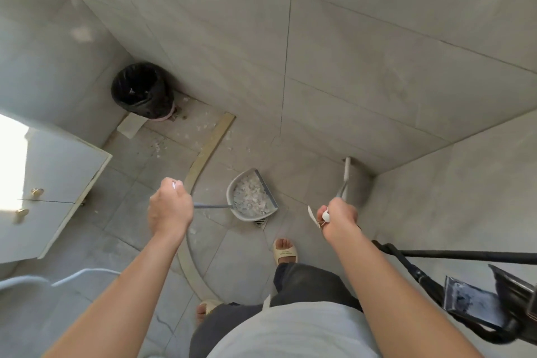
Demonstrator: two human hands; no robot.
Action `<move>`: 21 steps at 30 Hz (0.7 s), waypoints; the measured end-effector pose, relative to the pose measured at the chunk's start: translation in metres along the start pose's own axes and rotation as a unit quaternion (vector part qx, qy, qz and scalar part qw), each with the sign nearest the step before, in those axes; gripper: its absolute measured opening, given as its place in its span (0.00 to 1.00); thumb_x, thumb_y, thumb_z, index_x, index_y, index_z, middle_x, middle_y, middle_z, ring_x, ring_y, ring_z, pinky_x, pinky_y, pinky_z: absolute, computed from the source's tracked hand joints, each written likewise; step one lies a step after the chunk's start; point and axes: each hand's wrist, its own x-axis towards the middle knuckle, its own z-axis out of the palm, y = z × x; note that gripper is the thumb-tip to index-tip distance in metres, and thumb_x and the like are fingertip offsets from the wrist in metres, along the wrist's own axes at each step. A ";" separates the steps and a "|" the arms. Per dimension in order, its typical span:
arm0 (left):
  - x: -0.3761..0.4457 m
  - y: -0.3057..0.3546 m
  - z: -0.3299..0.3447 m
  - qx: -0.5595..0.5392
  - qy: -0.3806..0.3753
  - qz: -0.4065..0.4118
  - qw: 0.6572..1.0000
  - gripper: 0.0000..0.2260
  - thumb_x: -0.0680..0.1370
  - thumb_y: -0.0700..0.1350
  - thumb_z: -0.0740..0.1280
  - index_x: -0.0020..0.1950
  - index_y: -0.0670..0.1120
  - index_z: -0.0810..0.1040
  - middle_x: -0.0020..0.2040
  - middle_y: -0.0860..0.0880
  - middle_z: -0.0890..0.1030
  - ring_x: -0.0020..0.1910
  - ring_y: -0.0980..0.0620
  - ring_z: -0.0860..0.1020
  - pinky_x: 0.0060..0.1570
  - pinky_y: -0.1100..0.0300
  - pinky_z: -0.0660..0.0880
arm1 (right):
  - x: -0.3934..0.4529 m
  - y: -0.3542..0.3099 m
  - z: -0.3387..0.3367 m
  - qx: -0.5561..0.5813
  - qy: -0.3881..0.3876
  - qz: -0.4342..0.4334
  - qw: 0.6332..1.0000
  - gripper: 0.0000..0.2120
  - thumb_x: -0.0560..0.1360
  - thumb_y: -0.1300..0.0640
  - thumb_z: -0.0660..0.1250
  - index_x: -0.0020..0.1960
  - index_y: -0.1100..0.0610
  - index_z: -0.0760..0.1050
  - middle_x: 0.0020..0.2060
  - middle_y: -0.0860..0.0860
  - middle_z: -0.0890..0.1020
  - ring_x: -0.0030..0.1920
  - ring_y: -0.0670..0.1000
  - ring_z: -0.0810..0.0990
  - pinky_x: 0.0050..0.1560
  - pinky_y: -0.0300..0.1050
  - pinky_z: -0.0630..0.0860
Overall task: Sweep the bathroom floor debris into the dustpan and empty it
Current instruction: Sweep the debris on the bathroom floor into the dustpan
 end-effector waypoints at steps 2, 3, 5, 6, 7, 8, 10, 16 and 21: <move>0.007 0.013 0.006 -0.003 -0.005 0.008 1.000 0.13 0.82 0.47 0.53 0.51 0.42 0.74 0.48 0.36 0.79 0.46 0.37 0.75 0.44 0.48 0.72 | 0.007 -0.006 0.010 0.003 0.007 0.004 1.000 0.09 0.78 0.69 0.54 0.55 0.62 0.68 0.39 0.55 0.70 0.30 0.50 0.71 0.20 0.34 0.69; 0.011 0.018 0.009 -0.003 -0.008 0.010 1.000 0.12 0.82 0.47 0.53 0.50 0.42 0.74 0.47 0.37 0.79 0.46 0.37 0.75 0.44 0.48 0.73 | 0.010 -0.008 0.016 0.001 0.014 0.002 1.000 0.08 0.77 0.69 0.54 0.54 0.62 0.68 0.38 0.56 0.71 0.29 0.50 0.71 0.22 0.36 0.69; 0.015 0.026 0.013 -0.003 -0.011 0.014 1.000 0.12 0.81 0.48 0.53 0.50 0.43 0.74 0.45 0.39 0.78 0.45 0.37 0.75 0.44 0.48 0.74 | 0.012 -0.012 0.025 -0.001 0.028 -0.003 1.000 0.08 0.77 0.69 0.53 0.53 0.63 0.68 0.37 0.56 0.72 0.27 0.49 0.70 0.27 0.39 0.70; 0.017 0.030 0.014 -0.004 -0.013 0.018 1.000 0.12 0.81 0.48 0.54 0.50 0.43 0.74 0.44 0.40 0.78 0.44 0.38 0.75 0.43 0.48 0.75 | 0.013 -0.015 0.028 0.003 0.033 -0.003 0.999 0.08 0.76 0.69 0.53 0.52 0.63 0.68 0.36 0.56 0.73 0.27 0.49 0.70 0.27 0.40 0.71; 0.022 0.033 0.014 -0.004 -0.016 0.024 1.000 0.12 0.82 0.48 0.54 0.50 0.43 0.74 0.43 0.41 0.78 0.43 0.38 0.75 0.42 0.49 0.74 | 0.015 -0.017 0.032 0.012 0.036 0.000 0.999 0.08 0.76 0.69 0.54 0.52 0.63 0.69 0.35 0.56 0.73 0.27 0.49 0.70 0.27 0.39 0.71; 0.026 0.037 0.014 -0.002 -0.020 0.036 0.999 0.12 0.82 0.48 0.54 0.50 0.43 0.74 0.43 0.42 0.77 0.43 0.39 0.74 0.41 0.50 0.73 | 0.016 -0.019 0.036 0.025 0.038 0.004 0.999 0.08 0.76 0.70 0.54 0.50 0.63 0.69 0.35 0.56 0.72 0.27 0.50 0.69 0.25 0.37 0.71; 0.036 0.043 0.013 0.005 -0.030 0.069 0.997 0.13 0.82 0.48 0.54 0.51 0.43 0.74 0.43 0.43 0.77 0.43 0.40 0.74 0.41 0.50 0.72 | 0.020 -0.023 0.042 0.041 0.045 0.001 0.998 0.07 0.76 0.71 0.53 0.48 0.63 0.68 0.35 0.56 0.70 0.28 0.50 0.68 0.20 0.32 0.67; 0.071 0.055 0.021 0.022 -0.073 0.139 0.987 0.13 0.82 0.48 0.53 0.48 0.44 0.73 0.45 0.41 0.79 0.43 0.38 0.75 0.43 0.47 0.74 | 0.048 -0.026 0.039 0.001 0.068 0.028 0.997 0.11 0.78 0.70 0.54 0.55 0.57 0.67 0.38 0.53 0.67 0.33 0.50 0.67 0.20 0.30 0.69; 0.095 0.065 0.031 0.046 -0.085 0.169 0.981 0.14 0.83 0.46 0.52 0.52 0.41 0.74 0.48 0.38 0.80 0.47 0.37 0.77 0.45 0.48 0.74 | 0.067 -0.002 0.036 -0.129 0.076 0.025 0.988 0.13 0.77 0.70 0.55 0.58 0.59 0.70 0.47 0.57 0.73 0.31 0.51 0.70 0.18 0.33 0.69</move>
